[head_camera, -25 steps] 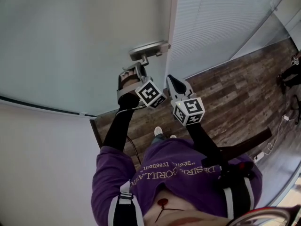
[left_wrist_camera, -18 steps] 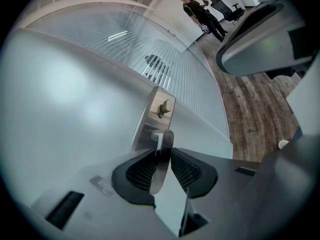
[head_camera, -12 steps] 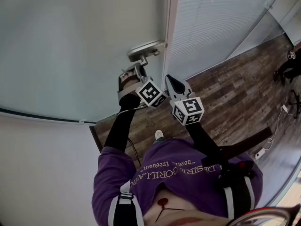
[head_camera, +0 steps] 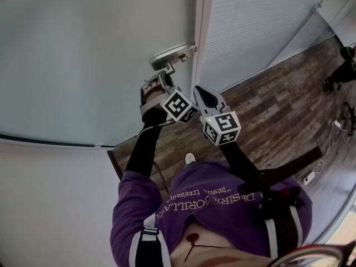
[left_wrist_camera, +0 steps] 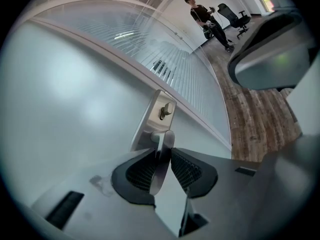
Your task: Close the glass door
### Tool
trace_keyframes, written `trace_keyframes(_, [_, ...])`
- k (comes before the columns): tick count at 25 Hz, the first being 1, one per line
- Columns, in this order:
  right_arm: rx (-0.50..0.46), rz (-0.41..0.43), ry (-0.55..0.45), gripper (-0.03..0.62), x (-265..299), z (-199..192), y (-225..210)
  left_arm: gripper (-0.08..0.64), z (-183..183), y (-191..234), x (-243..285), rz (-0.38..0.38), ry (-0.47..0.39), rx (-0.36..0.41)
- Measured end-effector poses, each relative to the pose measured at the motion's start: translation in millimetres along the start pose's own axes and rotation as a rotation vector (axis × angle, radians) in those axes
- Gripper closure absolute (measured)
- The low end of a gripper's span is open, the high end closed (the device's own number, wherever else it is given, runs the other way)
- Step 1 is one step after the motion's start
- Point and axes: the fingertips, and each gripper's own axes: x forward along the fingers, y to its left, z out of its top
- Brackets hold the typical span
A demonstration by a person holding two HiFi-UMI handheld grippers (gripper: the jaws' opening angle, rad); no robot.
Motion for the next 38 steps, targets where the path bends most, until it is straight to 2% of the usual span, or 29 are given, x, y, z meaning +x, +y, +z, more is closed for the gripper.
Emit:
trace_keyframes(6, [0.0, 0.005, 0.005, 0.603, 6, -4, 5, 0.46, -2, 3, 9, 0.017, -0.003, -0.066])
trace_keyframes(15, [-0.011, 0.005, -0.019, 0.603, 15, 16, -20, 0.459, -2, 8, 13, -0.028, 0.002, -0.197])
trace_keyframes(18, [-0.016, -0.001, -0.025, 0.603, 16, 22, -30, 0.445, -3, 10, 15, -0.007, 0.011, -0.253])
trace_keyframes(21, [-0.02, -0.002, -0.022, 0.603, 14, 24, -39, 0.437, -3, 11, 16, 0.014, 0.001, -0.279])
trace_keyframes(30, [-0.034, 0.011, -0.031, 0.603, 7, 30, -46, 0.43, -6, 14, 25, -0.039, 0.036, -0.366])
trace_keyframes(35, [-0.036, 0.009, -0.037, 0.603, 5, 32, -49, 0.43, -6, 15, 26, -0.023, 0.027, -0.337])
trace_keyframes(38, [-0.039, 0.016, -0.034, 0.603, 2, 31, -48, 0.43, -6, 11, 23, 0.002, 0.039, -0.252])
